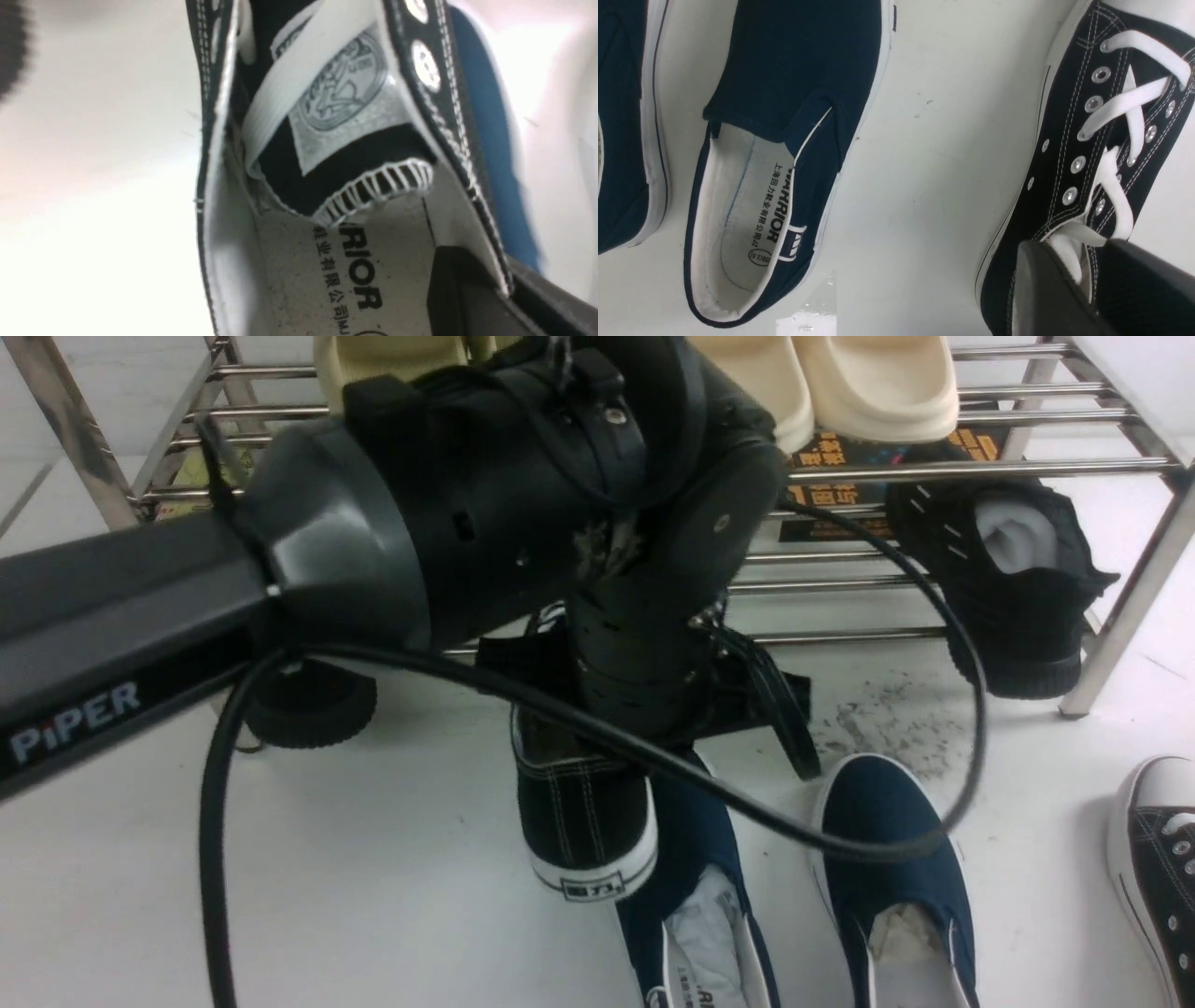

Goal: Take the shoes off the shelf with your hand on the white table.
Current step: 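Set the held shoe down on the floor in front of the rack with the left gripper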

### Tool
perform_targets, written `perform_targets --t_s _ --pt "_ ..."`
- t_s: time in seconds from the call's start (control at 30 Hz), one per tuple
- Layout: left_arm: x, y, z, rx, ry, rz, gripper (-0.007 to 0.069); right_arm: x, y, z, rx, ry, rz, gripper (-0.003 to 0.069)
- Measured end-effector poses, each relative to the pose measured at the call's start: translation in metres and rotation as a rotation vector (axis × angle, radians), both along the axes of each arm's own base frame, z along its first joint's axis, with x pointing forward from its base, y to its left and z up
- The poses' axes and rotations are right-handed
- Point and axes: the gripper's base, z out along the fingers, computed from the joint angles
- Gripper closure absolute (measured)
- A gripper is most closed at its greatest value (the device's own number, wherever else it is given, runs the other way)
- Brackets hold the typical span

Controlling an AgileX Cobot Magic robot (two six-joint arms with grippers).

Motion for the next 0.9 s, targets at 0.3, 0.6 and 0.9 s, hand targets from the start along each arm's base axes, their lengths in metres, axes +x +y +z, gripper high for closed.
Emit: perform_targets --t_s 0.3,0.6,0.9 --pt "-0.049 -0.039 0.004 -0.139 0.063 -0.127 0.0610 -0.014 -0.005 0.012 -0.007 -0.073 0.001 0.0673" --pt "-0.053 -0.058 0.037 -0.288 0.045 -0.146 0.0610 -0.044 -0.012 0.032 0.010 -0.196 -0.001 0.0673" --pt "-0.075 -0.138 0.007 -0.319 0.082 -0.258 0.0610 -0.064 -0.019 0.041 -0.011 -0.272 -0.008 0.0672"
